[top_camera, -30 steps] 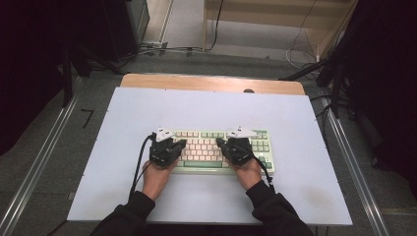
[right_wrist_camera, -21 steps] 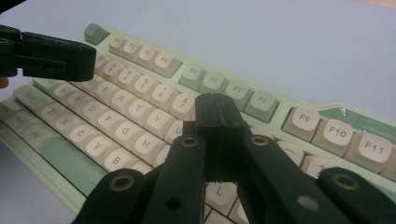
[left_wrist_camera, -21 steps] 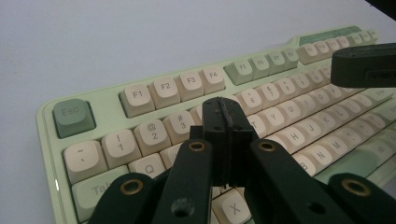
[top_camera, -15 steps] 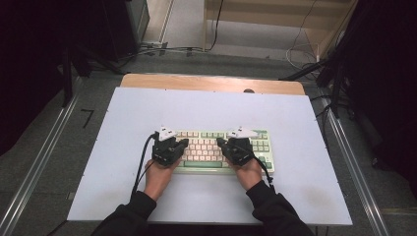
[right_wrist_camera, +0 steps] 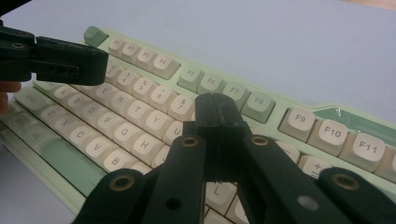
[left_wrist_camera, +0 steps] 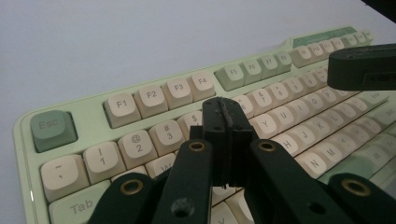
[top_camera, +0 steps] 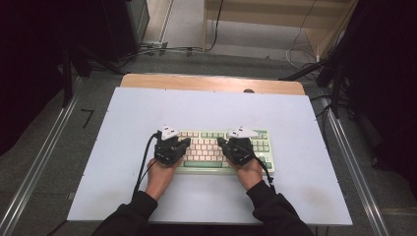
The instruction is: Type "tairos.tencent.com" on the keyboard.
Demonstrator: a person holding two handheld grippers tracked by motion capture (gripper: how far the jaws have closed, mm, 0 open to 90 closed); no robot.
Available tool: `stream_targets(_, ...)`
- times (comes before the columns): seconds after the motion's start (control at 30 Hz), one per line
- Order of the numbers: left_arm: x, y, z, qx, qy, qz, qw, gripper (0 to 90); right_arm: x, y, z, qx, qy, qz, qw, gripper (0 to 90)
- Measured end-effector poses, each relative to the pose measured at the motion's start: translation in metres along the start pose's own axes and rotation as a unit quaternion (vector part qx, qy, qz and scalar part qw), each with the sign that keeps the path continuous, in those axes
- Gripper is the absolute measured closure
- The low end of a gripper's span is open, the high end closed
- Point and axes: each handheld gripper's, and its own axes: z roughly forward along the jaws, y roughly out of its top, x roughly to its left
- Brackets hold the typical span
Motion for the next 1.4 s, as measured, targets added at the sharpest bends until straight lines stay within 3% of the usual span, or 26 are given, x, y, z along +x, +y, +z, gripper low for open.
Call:
stream_targets(1.13,-0.004,-0.002,0.015,0.022,-0.001,0.007,0.9997,90.0,0.000,0.000,0.000,0.000,0.000,0.002,1.0000,87.2)
stream_targets(1.4,-0.007,-0.003,0.018,0.039,0.003,0.020,0.9990,90.0,0.000,0.000,0.000,0.000,0.000,0.001,1.0000,87.2)
